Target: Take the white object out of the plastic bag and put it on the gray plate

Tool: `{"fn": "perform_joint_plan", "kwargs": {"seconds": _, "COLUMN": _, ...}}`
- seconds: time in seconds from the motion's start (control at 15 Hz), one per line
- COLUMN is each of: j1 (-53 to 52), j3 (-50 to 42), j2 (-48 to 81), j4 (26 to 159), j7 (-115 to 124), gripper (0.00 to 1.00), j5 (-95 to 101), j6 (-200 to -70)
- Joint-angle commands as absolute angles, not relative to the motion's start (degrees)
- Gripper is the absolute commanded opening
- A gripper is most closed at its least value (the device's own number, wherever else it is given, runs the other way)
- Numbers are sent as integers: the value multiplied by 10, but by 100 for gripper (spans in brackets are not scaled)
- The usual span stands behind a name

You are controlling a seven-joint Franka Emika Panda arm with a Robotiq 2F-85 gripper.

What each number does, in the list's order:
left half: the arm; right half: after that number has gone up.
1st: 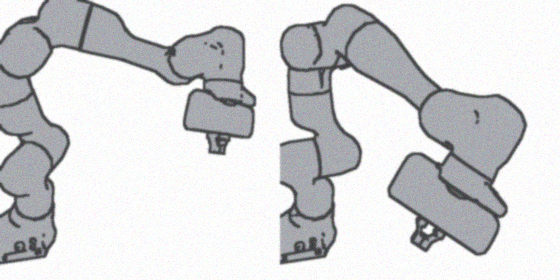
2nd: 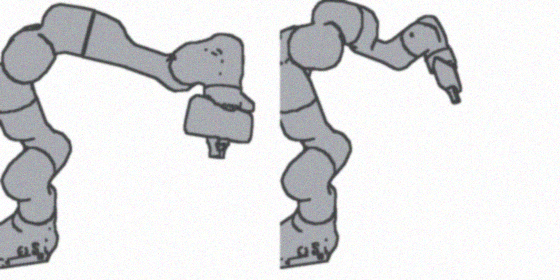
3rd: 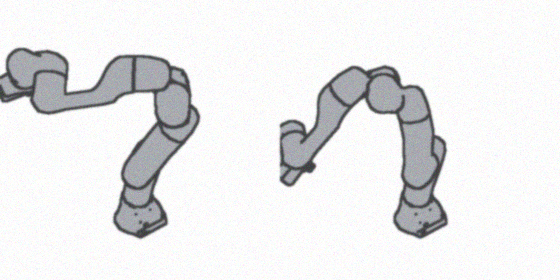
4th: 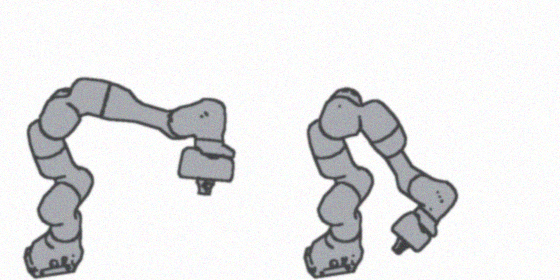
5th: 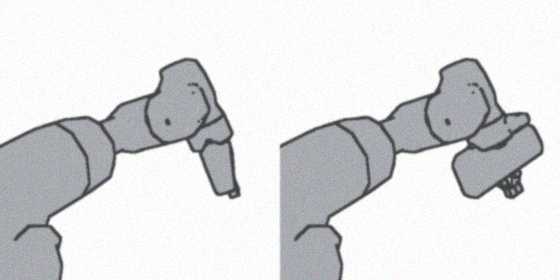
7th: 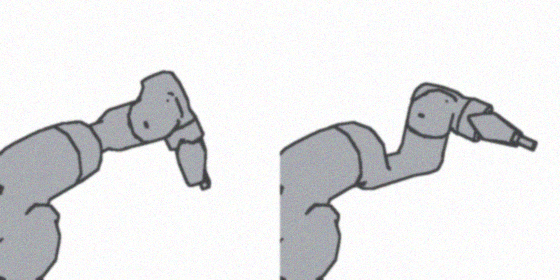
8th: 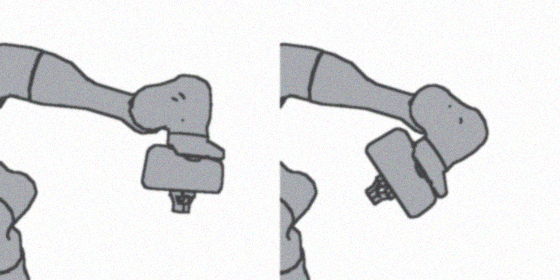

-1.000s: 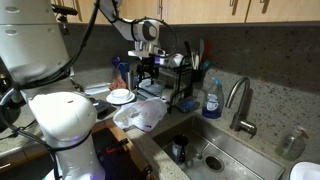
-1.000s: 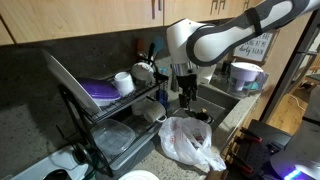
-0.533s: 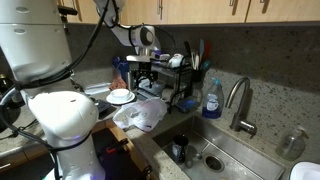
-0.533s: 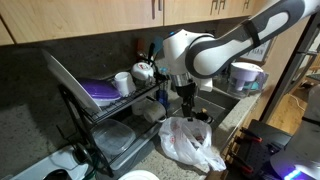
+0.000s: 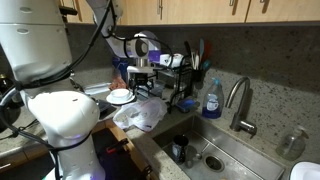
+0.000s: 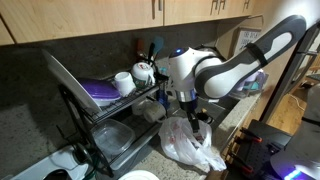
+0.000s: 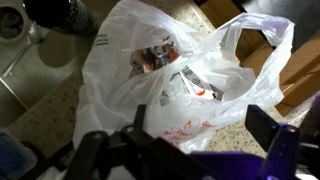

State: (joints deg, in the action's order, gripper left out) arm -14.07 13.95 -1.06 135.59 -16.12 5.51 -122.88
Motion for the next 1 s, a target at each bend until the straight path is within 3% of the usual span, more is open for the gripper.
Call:
{"fn": "perform_joint_plan", "kwargs": {"seconds": 0.0, "j1": -145, "j3": 141, "j2": -29, "j4": 1422, "j7": -253, "gripper": 100, "j5": 51, "j6": -1336}}
{"fn": "perform_joint_plan", "kwargs": {"seconds": 0.33, "j1": -148, "j3": 140, "j2": -43, "j4": 1491, "j7": -432, "gripper": 100, "j5": 10, "j6": -1449}}
{"fn": "perform_joint_plan", "kwargs": {"seconds": 0.93, "j1": -149, "j3": 140, "j2": -10, "j4": 1464, "j7": -466, "gripper": 100, "j5": -25, "j6": -1425}}
